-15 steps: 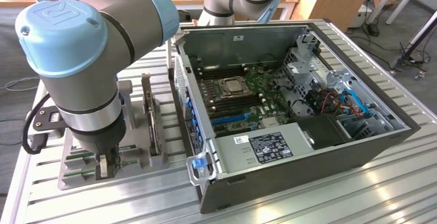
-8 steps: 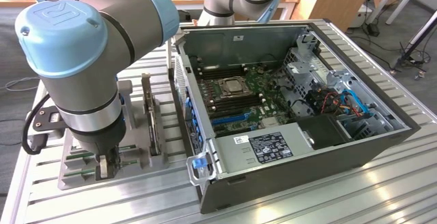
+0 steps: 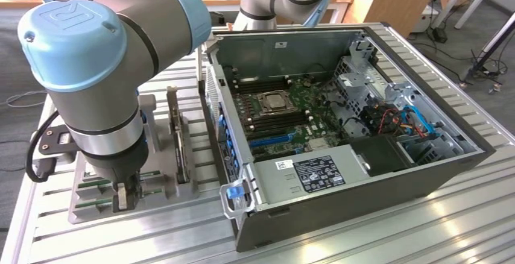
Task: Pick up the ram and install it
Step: 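Pick up the ram and move it above insertion slot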
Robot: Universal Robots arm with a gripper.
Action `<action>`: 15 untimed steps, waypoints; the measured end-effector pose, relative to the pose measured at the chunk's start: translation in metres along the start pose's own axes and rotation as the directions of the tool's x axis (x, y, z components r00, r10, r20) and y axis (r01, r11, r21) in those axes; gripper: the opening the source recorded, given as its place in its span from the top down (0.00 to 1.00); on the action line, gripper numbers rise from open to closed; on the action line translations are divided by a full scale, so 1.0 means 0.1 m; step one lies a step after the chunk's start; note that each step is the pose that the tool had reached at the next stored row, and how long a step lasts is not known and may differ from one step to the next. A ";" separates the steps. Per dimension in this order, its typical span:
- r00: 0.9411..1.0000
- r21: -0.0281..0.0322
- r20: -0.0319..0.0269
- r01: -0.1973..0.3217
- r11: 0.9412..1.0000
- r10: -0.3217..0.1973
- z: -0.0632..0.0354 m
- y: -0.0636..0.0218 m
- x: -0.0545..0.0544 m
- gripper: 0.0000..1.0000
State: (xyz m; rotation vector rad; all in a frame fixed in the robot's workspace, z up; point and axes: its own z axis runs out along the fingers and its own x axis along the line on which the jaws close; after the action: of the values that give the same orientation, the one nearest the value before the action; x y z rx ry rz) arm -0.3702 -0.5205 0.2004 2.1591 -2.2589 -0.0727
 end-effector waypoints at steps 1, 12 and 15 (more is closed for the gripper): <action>1.000 0.000 0.000 0.000 1.000 0.000 0.000 0.000 0.00 0.88; 1.000 0.000 0.000 0.000 1.000 0.000 -0.010 0.001 0.00 0.88; 1.000 0.000 0.000 0.000 1.000 0.000 -0.029 0.002 0.00 0.88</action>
State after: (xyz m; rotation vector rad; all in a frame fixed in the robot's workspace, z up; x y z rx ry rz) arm -0.3702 -0.5205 0.2033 2.1591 -2.2590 -0.0727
